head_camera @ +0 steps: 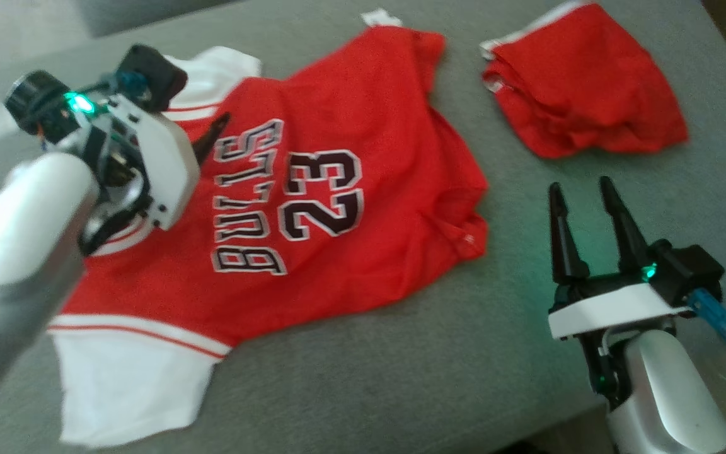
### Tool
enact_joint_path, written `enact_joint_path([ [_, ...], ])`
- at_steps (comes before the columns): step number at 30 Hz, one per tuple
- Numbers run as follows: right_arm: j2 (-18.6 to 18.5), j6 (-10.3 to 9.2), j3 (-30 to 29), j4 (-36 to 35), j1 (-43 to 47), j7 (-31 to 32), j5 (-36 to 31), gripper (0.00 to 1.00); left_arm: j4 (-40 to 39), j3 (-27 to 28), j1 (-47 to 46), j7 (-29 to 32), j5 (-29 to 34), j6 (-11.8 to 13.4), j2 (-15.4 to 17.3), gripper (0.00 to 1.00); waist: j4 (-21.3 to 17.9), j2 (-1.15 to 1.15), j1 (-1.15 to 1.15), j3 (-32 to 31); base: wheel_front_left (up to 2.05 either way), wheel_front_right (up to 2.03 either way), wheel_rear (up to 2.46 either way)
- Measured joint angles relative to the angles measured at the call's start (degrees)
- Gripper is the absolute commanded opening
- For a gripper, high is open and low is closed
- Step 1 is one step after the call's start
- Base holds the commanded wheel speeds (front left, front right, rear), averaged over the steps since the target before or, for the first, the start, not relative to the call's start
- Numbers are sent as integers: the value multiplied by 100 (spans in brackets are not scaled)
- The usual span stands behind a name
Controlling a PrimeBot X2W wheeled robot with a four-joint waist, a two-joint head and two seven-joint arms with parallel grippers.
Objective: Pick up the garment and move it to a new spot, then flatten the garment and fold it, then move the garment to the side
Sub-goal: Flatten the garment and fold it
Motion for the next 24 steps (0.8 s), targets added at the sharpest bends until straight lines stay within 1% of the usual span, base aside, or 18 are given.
enact_joint_path([
  [4, 3, 0, 143, -21, -79, -1, 171, 100, 108, -658, -426, 114, -497, 0, 297, 100, -377, 0, 0, 266, 0, 0, 0],
  [8, 2, 0, 243, -115, -161, -15, 338, 100, 270, -1174, -640, 79, -722, 0, 471, 100, -703, 0, 0, 498, 0, 0, 0],
  [13, 4, 0, 310, -177, -171, -16, 434, 100, 558, -1619, -859, -46, -956, 0, 602, 100, -1019, 0, -1, 685, 0, 0, 0],
  [17, 5, 0, 321, -243, -189, -16, 447, 100, 878, -1841, -1066, -89, -1069, 0, 668, 100, -1203, 0, -2, 759, 0, 0, 0],
  [18, 5, 0, 326, -260, -205, -16, 474, 100, 980, -1858, -1102, -89, -1101, 0, 693, 93, -1247, 0, -2, 772, 0, 0, 0],
  [19, 5, 0, 326, -280, -217, -16, 497, 100, 1085, -1861, -1132, -89, -1128, 0, 709, 32, -1288, 0, -2, 786, 0, 0, 0],
  [20, 5, 0, 322, -298, -219, -16, 510, 100, 1155, -1881, -1154, -90, -1152, -1, 713, 32, -1321, 0, -2, 797, 0, 0, 0],
  [21, 5, 0, 321, -305, -219, -16, 523, 100, 1206, -1918, -1174, -113, -1157, -4, 711, 0, -1345, 0, -2, 809, 0, 0, 0],
  [24, 5, 0, 325, -314, -218, -16, 535, 100, 1428, -1941, -1262, -346, -1141, -2, 697, 0, -1383, 0, -2, 837, 0, 0, 0],
])
